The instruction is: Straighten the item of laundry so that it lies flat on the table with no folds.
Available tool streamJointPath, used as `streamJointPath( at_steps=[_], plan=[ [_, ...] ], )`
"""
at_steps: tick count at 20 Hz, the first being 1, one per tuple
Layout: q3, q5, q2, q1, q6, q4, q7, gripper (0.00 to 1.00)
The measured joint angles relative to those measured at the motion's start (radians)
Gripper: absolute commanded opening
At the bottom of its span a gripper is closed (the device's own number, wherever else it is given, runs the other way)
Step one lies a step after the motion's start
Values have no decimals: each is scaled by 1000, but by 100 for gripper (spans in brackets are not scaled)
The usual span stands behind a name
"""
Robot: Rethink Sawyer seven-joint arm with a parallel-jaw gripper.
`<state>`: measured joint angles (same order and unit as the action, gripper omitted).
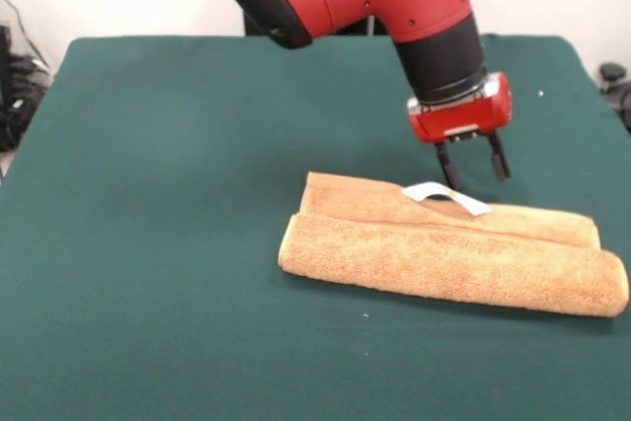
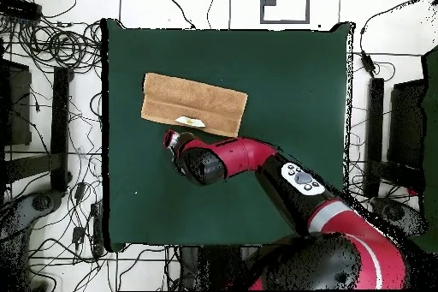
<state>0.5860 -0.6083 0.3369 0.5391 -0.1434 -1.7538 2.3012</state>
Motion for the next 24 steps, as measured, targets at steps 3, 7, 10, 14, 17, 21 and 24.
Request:
streamJointPath(
  at_steps=[3, 7, 10, 14, 17, 21, 24],
  plan=[
    [0, 0, 1, 1, 2, 0, 0, 100],
    [0, 0, 1, 1, 2, 0, 0, 100],
    [0, 0, 1, 1, 2, 0, 0, 100],
    [0, -1, 1, 0, 2, 0, 0, 100],
    [-5, -1, 4, -6, 3, 1, 0, 100],
    [-39, -1, 22, -44, 18, 4, 0, 100],
    [-100, -10, 51, -111, 49, 9, 0, 100]
  ],
)
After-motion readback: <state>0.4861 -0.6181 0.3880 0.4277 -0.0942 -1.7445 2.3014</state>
